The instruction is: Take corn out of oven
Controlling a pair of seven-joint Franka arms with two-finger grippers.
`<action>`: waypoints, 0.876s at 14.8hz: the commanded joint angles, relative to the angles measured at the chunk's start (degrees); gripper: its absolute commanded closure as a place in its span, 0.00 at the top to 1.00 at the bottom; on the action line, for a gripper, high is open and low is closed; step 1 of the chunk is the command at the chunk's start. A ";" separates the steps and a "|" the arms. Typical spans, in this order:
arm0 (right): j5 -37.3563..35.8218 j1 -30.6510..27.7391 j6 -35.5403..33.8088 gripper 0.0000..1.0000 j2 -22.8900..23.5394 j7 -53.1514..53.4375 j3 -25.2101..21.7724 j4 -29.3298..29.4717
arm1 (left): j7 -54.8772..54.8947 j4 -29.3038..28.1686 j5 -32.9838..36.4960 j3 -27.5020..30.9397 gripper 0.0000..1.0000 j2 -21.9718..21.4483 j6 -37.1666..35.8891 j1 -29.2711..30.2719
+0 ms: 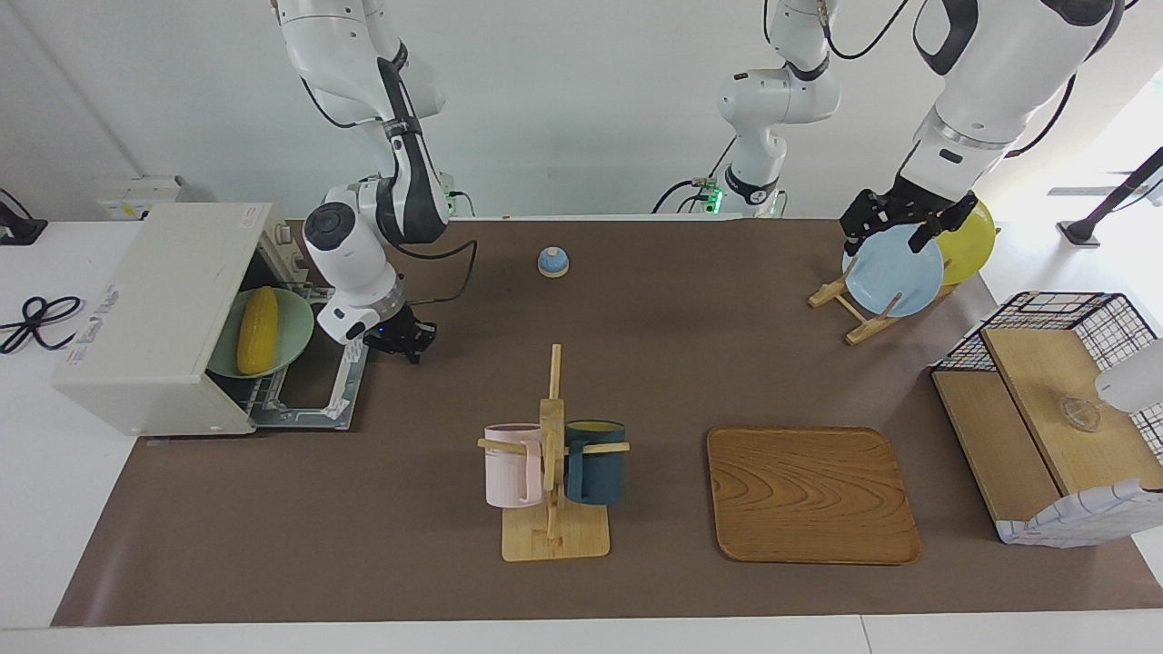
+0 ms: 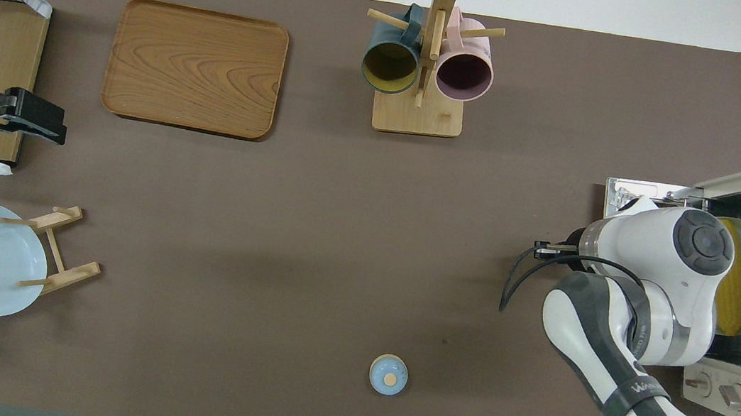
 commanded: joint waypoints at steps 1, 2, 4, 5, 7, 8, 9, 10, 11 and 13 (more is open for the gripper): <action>-0.66 -2.30 -10.30 0.00 -2.39 -0.06 -1.05 6.14 | 0.40 0.03 -0.72 -0.48 1.00 -0.53 -0.96 0.96; -1.97 -3.70 -11.72 0.26 -3.71 0.03 -1.05 6.50 | 0.31 0.03 -0.72 -0.48 1.00 -0.53 -0.87 0.95; -4.09 -5.55 -12.69 0.57 -5.30 0.20 -1.05 6.24 | 0.57 -0.23 -0.72 -0.48 1.00 -0.61 -0.70 0.95; -5.75 -7.04 -14.00 0.57 -5.39 0.29 -1.05 6.24 | 0.49 -0.58 -0.72 -0.48 1.00 -0.70 -0.96 0.95; -9.44 -11.08 -15.07 0.57 -5.65 0.21 -0.96 6.24 | 0.49 -0.59 -0.63 -0.48 1.00 -0.70 -0.96 0.95; -10.41 -12.14 -16.03 0.57 -6.18 0.12 -1.05 6.33 | 0.57 -0.59 -0.63 -0.48 1.00 -0.70 -0.96 0.95; -12.60 -12.94 -16.91 0.57 -6.88 0.03 -1.05 6.42 | 0.75 -0.59 -0.63 -0.39 1.00 -0.70 -0.96 0.95; -14.79 -13.64 -17.09 0.57 -7.93 0.03 -1.05 6.33 | 0.92 -0.59 -0.63 -0.48 1.00 -0.70 -0.96 0.95; -15.69 -13.91 -17.53 0.57 -8.29 0.03 -1.05 6.42 | 0.93 -0.59 -0.63 -0.48 1.00 -0.70 -1.05 0.95; -15.70 -14.88 -17.53 0.56 -8.73 0.03 -0.96 5.89 | 0.75 -0.67 -0.63 -0.48 1.00 -0.70 -0.79 0.95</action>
